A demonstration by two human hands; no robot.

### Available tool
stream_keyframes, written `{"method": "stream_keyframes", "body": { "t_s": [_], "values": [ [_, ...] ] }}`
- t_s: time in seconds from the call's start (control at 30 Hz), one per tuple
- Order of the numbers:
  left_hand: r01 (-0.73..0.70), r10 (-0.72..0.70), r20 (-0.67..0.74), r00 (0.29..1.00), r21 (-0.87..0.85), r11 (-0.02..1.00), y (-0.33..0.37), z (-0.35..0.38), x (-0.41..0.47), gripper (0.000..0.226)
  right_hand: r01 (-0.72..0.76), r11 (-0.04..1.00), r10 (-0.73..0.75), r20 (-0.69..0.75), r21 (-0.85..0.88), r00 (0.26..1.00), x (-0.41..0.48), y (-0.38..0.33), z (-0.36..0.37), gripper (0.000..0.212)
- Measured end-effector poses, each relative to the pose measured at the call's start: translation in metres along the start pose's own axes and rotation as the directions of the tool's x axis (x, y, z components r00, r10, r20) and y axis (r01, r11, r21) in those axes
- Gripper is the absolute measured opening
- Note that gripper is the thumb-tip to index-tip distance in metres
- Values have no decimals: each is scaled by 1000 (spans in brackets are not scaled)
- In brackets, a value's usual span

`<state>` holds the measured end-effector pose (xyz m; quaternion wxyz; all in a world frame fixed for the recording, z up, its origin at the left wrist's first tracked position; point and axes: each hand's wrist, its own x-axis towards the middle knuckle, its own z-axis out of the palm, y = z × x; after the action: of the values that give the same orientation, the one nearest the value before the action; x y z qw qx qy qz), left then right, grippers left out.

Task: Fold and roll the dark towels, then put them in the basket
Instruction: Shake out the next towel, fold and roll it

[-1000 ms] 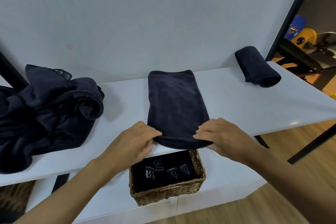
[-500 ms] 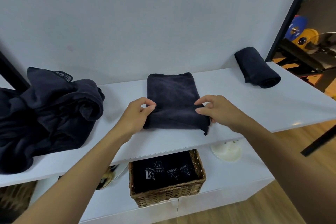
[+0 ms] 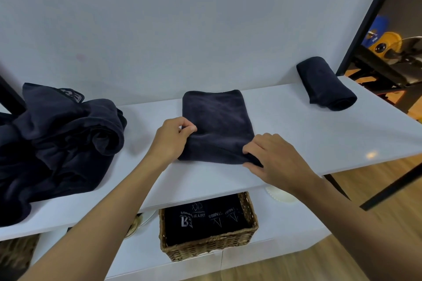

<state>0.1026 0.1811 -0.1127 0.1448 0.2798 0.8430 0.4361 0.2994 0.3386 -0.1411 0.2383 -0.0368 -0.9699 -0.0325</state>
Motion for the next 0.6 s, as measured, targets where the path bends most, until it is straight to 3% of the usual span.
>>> {"method": "stream_keyframes", "body": {
  "t_s": [0.17,0.3,0.43,0.6],
  "values": [
    [16,-16,-7,1000,19,1000,-2,0,0,16,90,994,-92,-42,-55,995,-2,2,-3,18],
    [21,-21,-2,1000,36,999,-2,-1,0,16,87,995,-87,-9,56,996,3,4,-10,14],
    [21,-21,-2,1000,46,999,-3,-3,0,17,-74,954,11,213,291,977,20,12,-26,6],
    [18,-19,6,1000,59,998,-5,-3,1,18,-302,875,79,504,378,860,40,24,-33,10]
  ]
}}
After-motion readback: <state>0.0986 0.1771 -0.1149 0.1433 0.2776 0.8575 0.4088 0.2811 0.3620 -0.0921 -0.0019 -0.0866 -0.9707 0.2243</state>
